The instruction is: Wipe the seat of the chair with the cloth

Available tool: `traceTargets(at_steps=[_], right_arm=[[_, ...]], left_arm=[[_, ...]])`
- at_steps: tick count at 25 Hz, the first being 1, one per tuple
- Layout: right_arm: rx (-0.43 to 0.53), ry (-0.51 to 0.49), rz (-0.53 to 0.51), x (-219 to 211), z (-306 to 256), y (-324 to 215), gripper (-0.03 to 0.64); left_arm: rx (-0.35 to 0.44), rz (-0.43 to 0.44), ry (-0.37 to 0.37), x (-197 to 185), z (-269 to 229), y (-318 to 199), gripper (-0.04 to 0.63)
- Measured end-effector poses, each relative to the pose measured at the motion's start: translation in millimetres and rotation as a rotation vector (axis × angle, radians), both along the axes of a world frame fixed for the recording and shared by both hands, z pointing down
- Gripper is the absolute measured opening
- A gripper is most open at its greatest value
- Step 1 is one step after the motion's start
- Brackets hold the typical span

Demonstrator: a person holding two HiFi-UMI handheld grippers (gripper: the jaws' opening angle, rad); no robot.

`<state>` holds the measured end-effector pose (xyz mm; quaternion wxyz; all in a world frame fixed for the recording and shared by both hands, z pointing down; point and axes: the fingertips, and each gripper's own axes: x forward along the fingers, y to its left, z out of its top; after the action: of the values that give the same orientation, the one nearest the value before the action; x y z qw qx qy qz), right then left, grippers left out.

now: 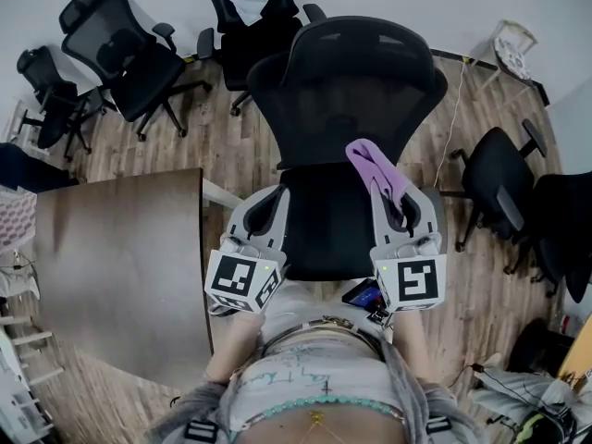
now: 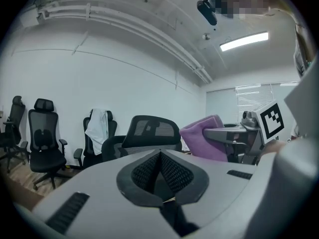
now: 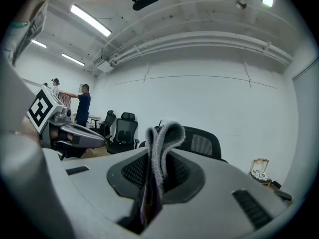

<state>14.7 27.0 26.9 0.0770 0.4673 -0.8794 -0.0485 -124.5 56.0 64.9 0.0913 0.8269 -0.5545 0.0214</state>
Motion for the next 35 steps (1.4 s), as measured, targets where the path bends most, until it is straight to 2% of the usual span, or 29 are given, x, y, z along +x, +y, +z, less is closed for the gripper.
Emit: traceTargets(at_steps=[4, 10, 13, 19, 23, 29, 35], right_arm=[[-0.017, -0.006, 0.019, -26, 9, -2, 0.052], [-0.041, 0.084, -0.007, -38, 32, -14, 0.052], [-0.066, 0.052, -0.019, -43, 39, -27, 0.052], [-0.116, 0.034, -0.096, -42, 59, -52, 0.052], [-0.135, 0.028, -0.129, -33, 71, -62, 0.052], [-0.159, 0.016, -0.170, -27, 85, -72, 0.052], [-0.178, 0.003, -0.187, -25, 101, -82, 0.052]], left_arm=[[-0.008, 0.021, 0.007, -23, 12, -5, 0.002], [-0.033, -0.001, 0.000, -49, 32, -21, 0.002], [-0.054, -0.031, -0.005, -51, 45, -30, 0.002], [-0.102, -0.097, 0.016, -38, 65, -38, 0.003], [-0.129, -0.107, 0.015, -20, 78, -39, 0.002], [-0.141, -0.110, -0.012, -3, 88, -49, 0.003], [-0.132, -0.092, -0.081, 3, 100, -56, 0.002]])
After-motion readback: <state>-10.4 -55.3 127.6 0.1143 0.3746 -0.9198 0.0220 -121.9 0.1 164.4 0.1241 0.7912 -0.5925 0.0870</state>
